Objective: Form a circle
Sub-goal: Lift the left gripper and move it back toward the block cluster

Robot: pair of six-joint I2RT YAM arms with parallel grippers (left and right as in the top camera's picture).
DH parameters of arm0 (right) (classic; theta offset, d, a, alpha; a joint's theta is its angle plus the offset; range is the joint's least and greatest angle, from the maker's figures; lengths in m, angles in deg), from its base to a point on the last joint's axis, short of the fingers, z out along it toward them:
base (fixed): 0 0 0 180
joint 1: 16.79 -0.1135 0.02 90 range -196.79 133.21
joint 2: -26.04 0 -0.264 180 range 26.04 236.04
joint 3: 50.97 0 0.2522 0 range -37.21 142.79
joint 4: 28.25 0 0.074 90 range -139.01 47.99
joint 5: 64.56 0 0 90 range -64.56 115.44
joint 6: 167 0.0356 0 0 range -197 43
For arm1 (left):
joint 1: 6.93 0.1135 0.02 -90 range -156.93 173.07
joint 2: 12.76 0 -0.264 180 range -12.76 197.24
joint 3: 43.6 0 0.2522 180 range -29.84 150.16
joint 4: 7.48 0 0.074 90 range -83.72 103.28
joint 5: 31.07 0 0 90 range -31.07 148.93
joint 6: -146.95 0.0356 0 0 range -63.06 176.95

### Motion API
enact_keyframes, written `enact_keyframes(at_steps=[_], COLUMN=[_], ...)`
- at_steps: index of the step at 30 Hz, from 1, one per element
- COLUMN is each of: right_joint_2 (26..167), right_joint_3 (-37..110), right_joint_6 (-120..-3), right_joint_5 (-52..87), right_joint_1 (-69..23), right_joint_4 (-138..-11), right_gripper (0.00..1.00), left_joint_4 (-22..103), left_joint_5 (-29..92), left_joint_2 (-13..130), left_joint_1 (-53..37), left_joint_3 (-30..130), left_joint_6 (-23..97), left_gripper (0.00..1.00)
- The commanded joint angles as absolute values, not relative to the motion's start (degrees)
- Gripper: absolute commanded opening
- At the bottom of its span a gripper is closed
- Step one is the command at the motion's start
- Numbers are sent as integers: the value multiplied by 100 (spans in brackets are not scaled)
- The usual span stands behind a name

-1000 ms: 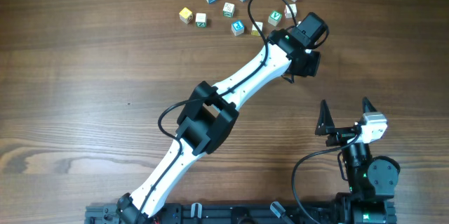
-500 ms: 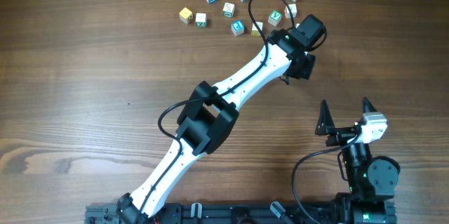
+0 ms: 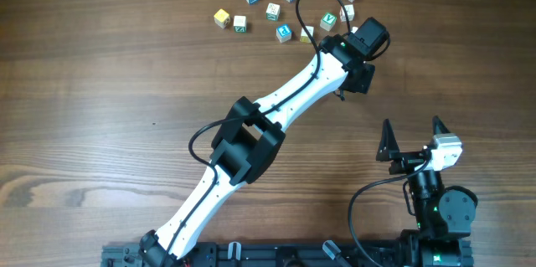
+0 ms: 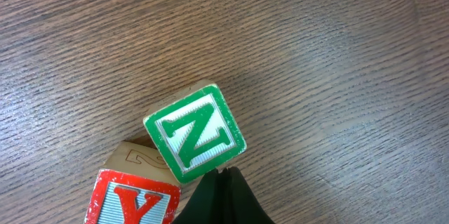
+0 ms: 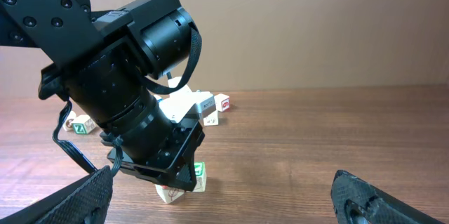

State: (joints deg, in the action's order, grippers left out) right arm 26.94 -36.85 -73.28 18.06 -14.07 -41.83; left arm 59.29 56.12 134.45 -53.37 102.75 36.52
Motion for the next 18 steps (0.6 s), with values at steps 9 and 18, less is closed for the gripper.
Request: enact_keyframes(at_steps=[9, 18], right_joint_2=[2668, 2668], right_joint_3=[-3692, -3692], right_joint_6=[-7387, -7387], right_joint_5=[1904, 1902], right_joint_1=[-1383, -1383], right_joint_4=[-4168, -4168], right_gripper=[100, 100], left_joint_4=[6060, 5737], left_joint_5=[5276, 5304], left_joint_2=[13583, 13080], left_joint_1=[-5321, -5194], left_joint_3=[10249, 10260], left_joint_6=[3724, 3750], left_gripper=[4, 5])
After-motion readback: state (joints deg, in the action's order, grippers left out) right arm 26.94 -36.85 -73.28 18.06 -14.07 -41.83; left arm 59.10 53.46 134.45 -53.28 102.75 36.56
